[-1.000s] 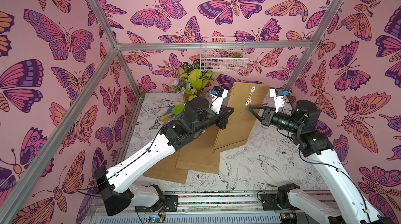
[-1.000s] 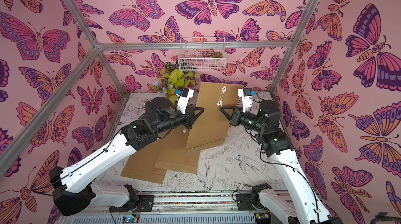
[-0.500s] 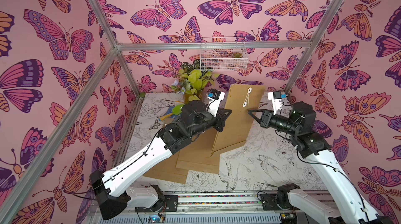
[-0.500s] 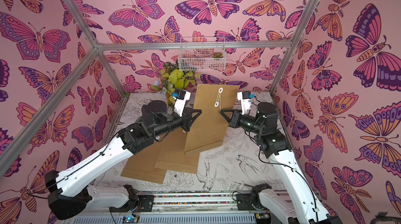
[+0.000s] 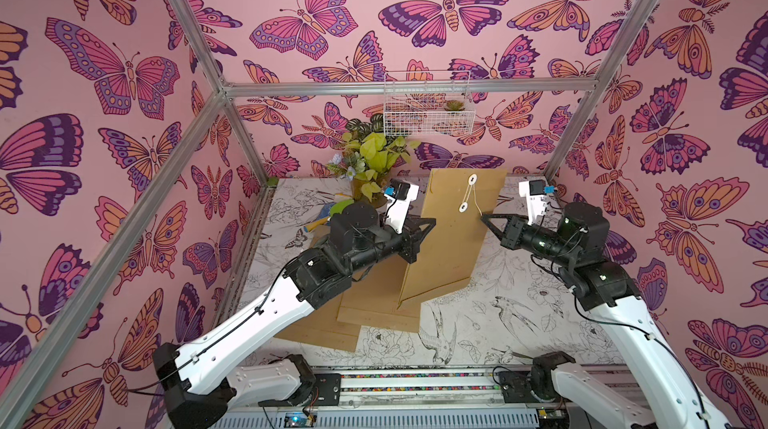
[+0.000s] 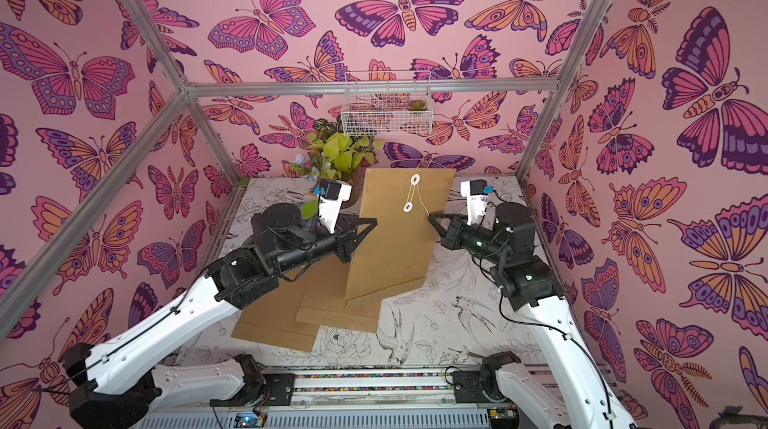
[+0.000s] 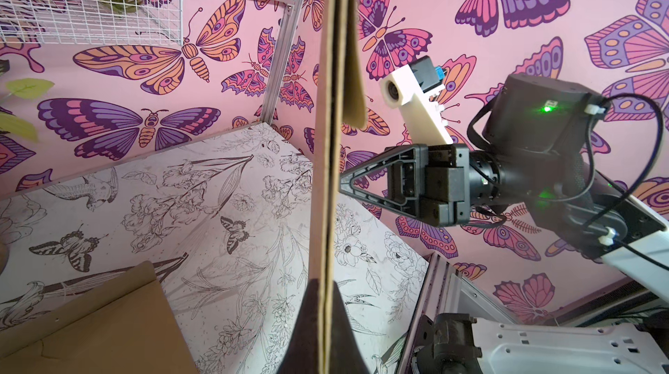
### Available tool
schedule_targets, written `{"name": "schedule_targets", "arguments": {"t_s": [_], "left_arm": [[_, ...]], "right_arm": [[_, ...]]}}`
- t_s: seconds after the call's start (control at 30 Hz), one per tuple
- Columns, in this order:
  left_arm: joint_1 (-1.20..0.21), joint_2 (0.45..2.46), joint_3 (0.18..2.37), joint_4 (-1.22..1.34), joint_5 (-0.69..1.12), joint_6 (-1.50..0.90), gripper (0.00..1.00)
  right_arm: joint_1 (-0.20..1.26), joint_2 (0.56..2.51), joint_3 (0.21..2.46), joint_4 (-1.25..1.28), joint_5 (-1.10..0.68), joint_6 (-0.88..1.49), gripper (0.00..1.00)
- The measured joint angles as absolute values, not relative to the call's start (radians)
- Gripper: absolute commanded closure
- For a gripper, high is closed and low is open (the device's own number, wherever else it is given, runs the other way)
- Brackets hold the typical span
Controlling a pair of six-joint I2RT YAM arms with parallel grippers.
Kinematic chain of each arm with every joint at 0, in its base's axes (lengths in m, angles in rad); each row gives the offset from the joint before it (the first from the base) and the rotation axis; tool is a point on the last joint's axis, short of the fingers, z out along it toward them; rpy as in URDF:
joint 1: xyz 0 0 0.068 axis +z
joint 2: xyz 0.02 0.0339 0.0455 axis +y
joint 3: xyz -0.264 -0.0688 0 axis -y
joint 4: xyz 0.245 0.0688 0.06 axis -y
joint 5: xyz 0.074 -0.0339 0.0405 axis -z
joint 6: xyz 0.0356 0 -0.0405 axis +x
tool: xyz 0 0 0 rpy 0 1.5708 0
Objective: Open the file bag
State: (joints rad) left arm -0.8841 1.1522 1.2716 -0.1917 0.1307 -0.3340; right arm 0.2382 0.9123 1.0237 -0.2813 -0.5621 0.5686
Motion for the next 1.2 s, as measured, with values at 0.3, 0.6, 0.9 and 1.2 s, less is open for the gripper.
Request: {"name": "schedule_targets", "arguments": {"t_s": [0.3, 0.6, 0.9, 1.2], "left_arm": [[-0.884, 1.147, 1.274, -0.274, 0.104, -0.302, 1.0], [-0.883, 1.248, 1.444, -0.467, 0.075, -0.2, 1.0], [-0.823, 1.348, 1.636, -0.63, 0.171, -0.134, 1.0], [-0.767, 1.433, 1.731, -0.741, 0.248, -0.07, 1.0]], "right_arm": [[0.238, 0.914, 1.041, -0.342, -0.484, 0.498, 1.0], [0.238, 0.954, 1.069, -0.383, -0.451, 0.44, 1.0], [0.238, 0.986, 1.105, -0.394, -0.445, 0.418, 1.0], [0.238, 0.989, 1.119, -0.414, -0.43, 0.397, 1.0]]}}
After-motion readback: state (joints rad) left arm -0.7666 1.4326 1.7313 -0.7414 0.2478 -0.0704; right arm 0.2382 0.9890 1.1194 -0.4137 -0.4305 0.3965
